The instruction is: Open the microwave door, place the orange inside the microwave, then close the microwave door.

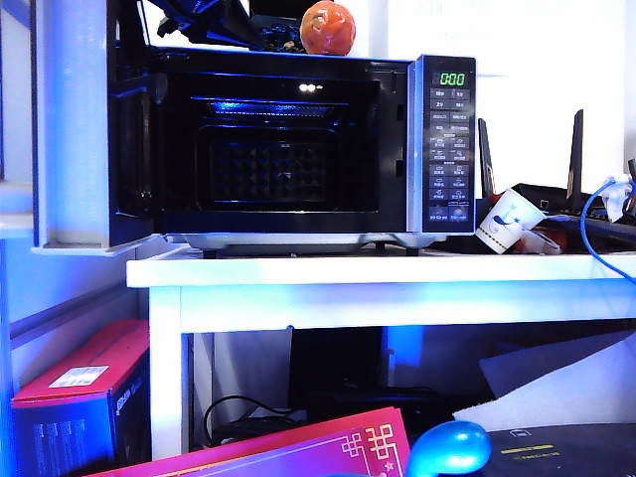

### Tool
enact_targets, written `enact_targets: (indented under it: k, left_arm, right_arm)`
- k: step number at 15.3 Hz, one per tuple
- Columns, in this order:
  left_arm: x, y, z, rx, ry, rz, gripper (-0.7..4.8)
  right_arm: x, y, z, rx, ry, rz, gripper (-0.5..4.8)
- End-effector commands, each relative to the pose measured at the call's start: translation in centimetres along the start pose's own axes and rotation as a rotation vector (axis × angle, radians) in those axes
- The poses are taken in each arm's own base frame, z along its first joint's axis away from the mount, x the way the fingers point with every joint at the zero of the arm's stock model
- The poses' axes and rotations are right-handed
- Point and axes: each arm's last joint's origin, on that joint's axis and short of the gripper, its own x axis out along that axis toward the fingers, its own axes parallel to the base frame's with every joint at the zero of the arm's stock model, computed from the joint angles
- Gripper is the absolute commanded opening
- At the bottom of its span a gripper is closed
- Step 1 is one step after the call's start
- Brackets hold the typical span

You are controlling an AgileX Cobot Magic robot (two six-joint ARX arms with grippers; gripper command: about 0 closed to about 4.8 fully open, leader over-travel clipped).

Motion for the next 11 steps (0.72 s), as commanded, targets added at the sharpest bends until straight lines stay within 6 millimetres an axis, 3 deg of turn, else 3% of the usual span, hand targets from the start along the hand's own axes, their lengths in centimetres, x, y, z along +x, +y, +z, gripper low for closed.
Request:
enact_targets:
  k: [1,11]
  left_arm:
    - [0.4,0.1,-0.9,-0.021,0.04,-0.01,-0.05]
    - [0.4,0.1,-0.8,-0.021,0.037,-0.01,-0.05]
  right_arm:
    - [1.4,-1.3,0.0,-0.027,-0.003,-0.078,4.79]
    - [5.4,-2.5,-3.2,-0.048,0.049,-0.058,4.79]
